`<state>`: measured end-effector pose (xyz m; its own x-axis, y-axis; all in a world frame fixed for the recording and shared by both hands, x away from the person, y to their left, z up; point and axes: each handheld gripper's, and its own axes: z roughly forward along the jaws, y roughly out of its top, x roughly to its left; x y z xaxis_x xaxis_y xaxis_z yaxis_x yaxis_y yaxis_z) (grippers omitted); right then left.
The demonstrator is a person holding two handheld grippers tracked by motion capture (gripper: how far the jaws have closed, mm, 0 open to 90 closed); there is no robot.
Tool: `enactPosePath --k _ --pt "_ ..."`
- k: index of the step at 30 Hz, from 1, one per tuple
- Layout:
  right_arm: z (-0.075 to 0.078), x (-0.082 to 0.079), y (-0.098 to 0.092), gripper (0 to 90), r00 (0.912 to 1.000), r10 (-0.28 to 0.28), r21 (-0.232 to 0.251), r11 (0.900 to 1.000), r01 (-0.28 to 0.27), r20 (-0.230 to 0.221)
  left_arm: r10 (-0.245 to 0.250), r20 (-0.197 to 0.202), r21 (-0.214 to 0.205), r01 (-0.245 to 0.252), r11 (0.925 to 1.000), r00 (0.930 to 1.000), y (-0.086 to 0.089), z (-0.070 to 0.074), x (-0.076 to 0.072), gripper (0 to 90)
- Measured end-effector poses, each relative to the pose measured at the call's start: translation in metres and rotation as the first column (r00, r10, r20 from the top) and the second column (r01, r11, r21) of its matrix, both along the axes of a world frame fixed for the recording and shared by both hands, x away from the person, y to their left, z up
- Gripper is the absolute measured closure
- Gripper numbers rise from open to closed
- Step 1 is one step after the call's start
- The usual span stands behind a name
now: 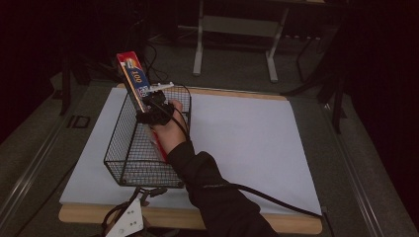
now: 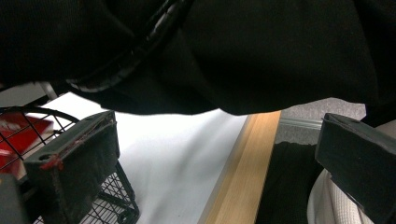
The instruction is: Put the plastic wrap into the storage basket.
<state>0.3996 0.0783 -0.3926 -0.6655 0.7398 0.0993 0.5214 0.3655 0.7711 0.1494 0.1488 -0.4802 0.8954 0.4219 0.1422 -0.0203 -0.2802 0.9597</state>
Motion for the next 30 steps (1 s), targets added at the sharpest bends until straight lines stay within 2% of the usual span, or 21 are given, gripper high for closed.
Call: enactPosePath --k 2,5,7,15,18,22,27,28,30 --pt "-0.006 0.000 0.001 39.7 1.0000 0.002 -0.015 0.9999 -0.003 -0.007 0.001 0.000 -0.002 -0.001 1.0000 1.0000 0.000 0.000 0.000 0.1" --pt "-0.013 0.001 0.001 39.6 0.9998 0.014 -0.010 0.9999 -0.014 -0.014 0.000 0.000 -0.002 0.000 1.0000 1.0000 0.000 0.000 0.000 0.1" --pt "-0.021 0.002 0.001 39.6 0.9993 0.016 -0.006 0.9998 -0.016 -0.034 -0.001 0.000 0.002 0.001 1.0000 1.0000 0.000 0.000 0.000 0.2" --pt "-0.034 -0.001 0.007 39.3 0.9965 0.056 -0.076 0.9953 -0.060 -0.063 -0.002 0.001 0.006 0.002 1.0000 1.0000 0.000 0.000 0.000 0.1" --pt "-0.037 0.000 0.006 39.1 0.9942 0.070 -0.075 0.9943 -0.076 -0.082 -0.004 0.001 0.009 0.004 1.0000 1.0000 -0.001 0.000 0.000 0.1" --pt "-0.039 -0.001 0.005 38.7 0.9944 0.072 -0.100 0.9919 -0.079 -0.078 -0.005 0.002 0.008 0.005 1.0000 1.0000 -0.001 0.000 0.000 0.2" --pt "-0.043 0.001 0.000 37.9 0.9900 0.072 -0.089 0.9926 -0.083 -0.121 -0.004 0.002 0.009 0.004 1.0000 1.0000 -0.001 -0.001 0.000 0.2" --pt "-0.043 0.000 0.000 37.8 0.9889 0.074 -0.093 0.9919 -0.087 -0.129 -0.003 0.002 0.009 0.003 1.0000 1.0000 -0.001 -0.001 0.000 0.1" --pt "-0.045 -0.001 0.001 37.3 0.9885 0.082 -0.133 0.9862 -0.099 -0.127 -0.003 0.003 0.010 0.003 0.9999 1.0000 -0.001 -0.001 0.000 0.2"
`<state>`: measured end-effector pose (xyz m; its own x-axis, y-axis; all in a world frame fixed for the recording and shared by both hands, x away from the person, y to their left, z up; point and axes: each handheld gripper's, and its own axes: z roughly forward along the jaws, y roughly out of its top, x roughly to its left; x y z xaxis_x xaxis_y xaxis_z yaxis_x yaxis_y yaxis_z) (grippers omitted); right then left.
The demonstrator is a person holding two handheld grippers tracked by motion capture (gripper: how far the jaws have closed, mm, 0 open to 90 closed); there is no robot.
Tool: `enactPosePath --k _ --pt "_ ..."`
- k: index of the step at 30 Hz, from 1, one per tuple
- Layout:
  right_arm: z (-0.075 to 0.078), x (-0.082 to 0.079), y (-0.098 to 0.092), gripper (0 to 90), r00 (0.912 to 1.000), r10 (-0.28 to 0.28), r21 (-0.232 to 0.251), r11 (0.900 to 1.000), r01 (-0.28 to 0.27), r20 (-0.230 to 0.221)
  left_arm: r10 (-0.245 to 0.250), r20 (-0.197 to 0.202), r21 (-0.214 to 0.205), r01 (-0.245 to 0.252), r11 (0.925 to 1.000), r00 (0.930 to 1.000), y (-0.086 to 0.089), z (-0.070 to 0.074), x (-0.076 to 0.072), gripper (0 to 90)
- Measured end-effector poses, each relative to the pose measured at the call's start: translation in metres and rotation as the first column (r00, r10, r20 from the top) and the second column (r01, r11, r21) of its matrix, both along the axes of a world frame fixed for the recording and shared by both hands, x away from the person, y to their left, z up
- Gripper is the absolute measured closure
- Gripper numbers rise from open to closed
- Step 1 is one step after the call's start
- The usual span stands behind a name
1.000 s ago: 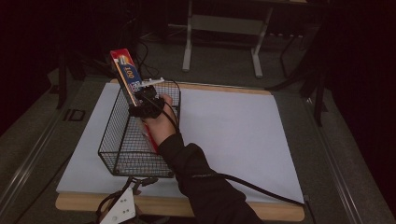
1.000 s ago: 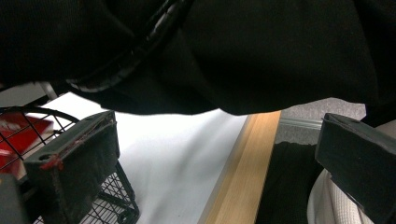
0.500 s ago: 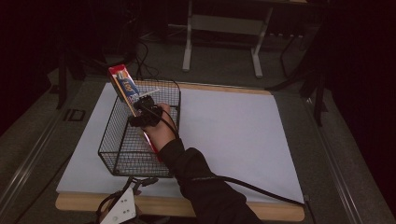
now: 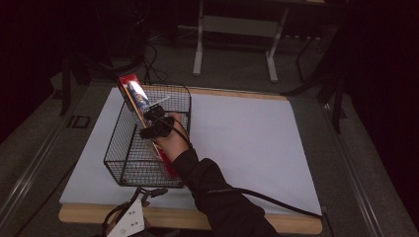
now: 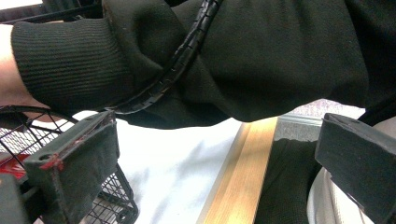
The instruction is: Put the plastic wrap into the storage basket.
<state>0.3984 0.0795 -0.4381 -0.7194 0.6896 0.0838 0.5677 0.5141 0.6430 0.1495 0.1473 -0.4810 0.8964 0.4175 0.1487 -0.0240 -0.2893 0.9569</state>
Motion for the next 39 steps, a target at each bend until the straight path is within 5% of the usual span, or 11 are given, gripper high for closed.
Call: enactPosePath --k 2,19,31,39 --pt "-0.003 -0.001 0.000 36.9 0.9997 0.009 -0.017 0.9998 -0.009 -0.024 0.000 -0.001 0.004 0.000 1.0000 1.0000 0.000 0.000 0.000 0.1" --pt "-0.003 -0.006 -0.003 37.0 0.9987 0.050 -0.013 0.9987 -0.050 -0.012 -0.005 -0.002 0.009 0.005 0.9999 1.0000 0.000 -0.001 0.000 0.2" --pt "-0.006 -0.001 -0.005 34.9 0.9997 0.016 -0.049 0.9987 -0.017 -0.021 -0.005 -0.004 0.016 0.005 0.9999 1.0000 -0.001 -0.001 0.000 0.2" --pt "-0.019 0.010 -0.008 34.2 0.9964 -0.062 -0.083 0.9949 0.057 -0.058 -0.006 -0.004 0.017 0.007 0.9998 1.0000 -0.001 -0.001 0.000 0.2"
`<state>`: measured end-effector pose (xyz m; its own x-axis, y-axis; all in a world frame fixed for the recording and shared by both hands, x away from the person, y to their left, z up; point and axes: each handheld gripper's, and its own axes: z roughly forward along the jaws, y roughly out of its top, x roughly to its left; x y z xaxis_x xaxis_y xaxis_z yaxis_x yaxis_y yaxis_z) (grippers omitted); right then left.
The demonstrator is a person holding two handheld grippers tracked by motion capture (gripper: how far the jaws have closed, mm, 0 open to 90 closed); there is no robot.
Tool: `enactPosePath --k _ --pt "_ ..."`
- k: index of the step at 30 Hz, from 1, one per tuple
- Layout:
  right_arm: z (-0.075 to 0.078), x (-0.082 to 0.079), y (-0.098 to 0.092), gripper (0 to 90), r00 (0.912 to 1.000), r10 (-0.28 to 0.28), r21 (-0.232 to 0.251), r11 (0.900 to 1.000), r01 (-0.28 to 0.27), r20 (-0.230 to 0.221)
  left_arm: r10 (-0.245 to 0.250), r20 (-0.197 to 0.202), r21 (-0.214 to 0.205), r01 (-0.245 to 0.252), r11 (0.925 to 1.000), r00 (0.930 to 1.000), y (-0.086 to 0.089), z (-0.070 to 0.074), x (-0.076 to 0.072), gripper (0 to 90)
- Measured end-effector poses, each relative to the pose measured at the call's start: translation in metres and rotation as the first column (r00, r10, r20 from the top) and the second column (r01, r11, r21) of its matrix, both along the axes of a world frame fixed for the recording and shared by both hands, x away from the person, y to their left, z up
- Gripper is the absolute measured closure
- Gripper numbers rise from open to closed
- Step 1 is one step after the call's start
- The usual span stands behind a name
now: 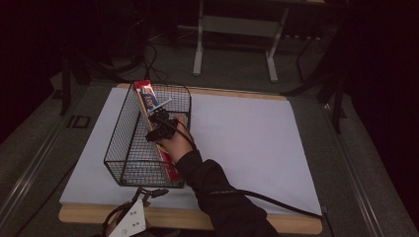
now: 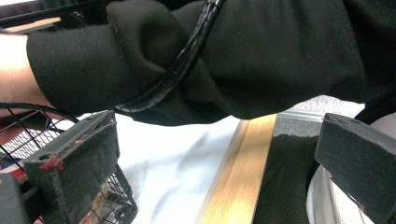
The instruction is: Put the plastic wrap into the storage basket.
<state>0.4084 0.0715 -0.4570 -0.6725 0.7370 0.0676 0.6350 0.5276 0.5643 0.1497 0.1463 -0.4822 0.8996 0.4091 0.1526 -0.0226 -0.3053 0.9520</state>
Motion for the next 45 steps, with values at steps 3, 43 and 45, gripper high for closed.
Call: enactPosePath --k 3,43,45 --pt "-0.007 0.003 0.002 34.3 0.9999 -0.005 -0.006 1.0000 0.005 -0.016 0.000 0.000 0.001 0.000 1.0000 1.0000 0.000 0.000 0.000 0.2" --pt "0.043 -0.011 -0.052 13.9 0.9908 0.094 0.129 0.9860 -0.106 0.098 0.004 -0.013 0.021 -0.004 0.9998 0.9999 -0.003 -0.003 0.001 0.2" --pt "0.046 -0.012 -0.061 14.0 0.9915 0.096 0.150 0.9826 -0.108 0.088 0.005 -0.014 0.025 -0.004 0.9997 0.9999 -0.003 -0.003 0.001 0.1"
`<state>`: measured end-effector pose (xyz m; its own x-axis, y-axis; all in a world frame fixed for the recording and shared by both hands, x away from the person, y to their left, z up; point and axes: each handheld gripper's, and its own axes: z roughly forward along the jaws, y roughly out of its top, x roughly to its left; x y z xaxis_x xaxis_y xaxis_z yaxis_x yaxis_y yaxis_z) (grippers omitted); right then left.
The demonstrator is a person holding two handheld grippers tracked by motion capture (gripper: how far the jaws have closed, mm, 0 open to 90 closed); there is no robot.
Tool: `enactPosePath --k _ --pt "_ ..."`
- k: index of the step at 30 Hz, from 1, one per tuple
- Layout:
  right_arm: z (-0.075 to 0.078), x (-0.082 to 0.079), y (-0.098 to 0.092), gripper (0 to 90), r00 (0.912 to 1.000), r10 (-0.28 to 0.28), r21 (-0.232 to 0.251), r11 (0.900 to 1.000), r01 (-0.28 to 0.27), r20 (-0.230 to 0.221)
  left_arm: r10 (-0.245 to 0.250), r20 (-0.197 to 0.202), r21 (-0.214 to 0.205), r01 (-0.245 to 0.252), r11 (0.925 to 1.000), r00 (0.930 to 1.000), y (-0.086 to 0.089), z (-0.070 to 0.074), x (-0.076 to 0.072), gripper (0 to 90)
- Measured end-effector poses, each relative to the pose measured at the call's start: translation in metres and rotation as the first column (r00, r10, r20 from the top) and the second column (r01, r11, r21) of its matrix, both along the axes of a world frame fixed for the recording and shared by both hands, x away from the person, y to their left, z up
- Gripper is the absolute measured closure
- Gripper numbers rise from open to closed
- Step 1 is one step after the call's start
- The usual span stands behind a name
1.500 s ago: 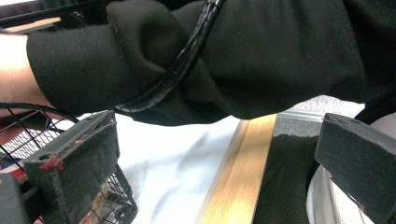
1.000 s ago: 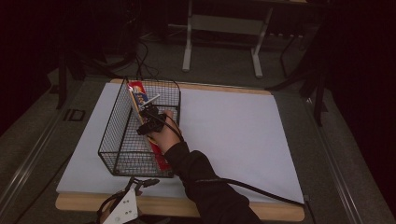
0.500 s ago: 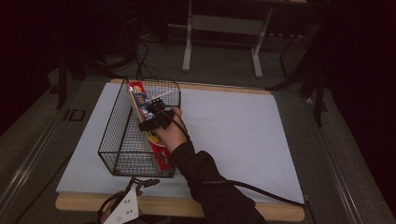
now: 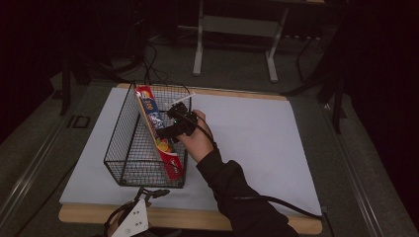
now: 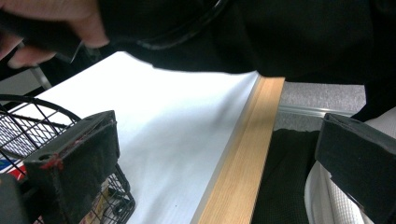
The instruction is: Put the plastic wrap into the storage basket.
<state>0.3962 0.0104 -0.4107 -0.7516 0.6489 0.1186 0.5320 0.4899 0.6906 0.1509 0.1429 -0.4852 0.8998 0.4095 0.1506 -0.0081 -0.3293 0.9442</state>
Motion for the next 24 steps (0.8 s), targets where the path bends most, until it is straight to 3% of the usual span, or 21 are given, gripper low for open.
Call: enactPosePath --k 5,10,16,24 --pt "0.008 -0.003 -0.019 14.2 0.9998 -0.016 0.028 0.9995 0.016 0.013 0.004 -0.002 0.001 -0.004 1.0000 1.0000 0.000 0.000 0.000 0.2" --pt "0.012 -0.008 -0.052 14.2 0.9975 -0.051 0.031 0.9983 0.049 0.050 0.002 -0.003 0.004 -0.002 1.0000 1.0000 -0.001 -0.001 0.001 0.2" --pt "0.007 -0.011 -0.080 14.2 0.9951 -0.076 0.031 0.9968 0.074 0.064 0.003 -0.004 0.007 -0.003 1.0000 1.0000 -0.001 -0.001 0.001 0.1" --pt "-0.003 -0.023 -0.114 14.1 0.9932 -0.096 0.068 0.9934 0.092 0.065 -0.001 -0.004 0.012 0.001 0.9999 1.0000 -0.002 -0.002 0.001 0.1"
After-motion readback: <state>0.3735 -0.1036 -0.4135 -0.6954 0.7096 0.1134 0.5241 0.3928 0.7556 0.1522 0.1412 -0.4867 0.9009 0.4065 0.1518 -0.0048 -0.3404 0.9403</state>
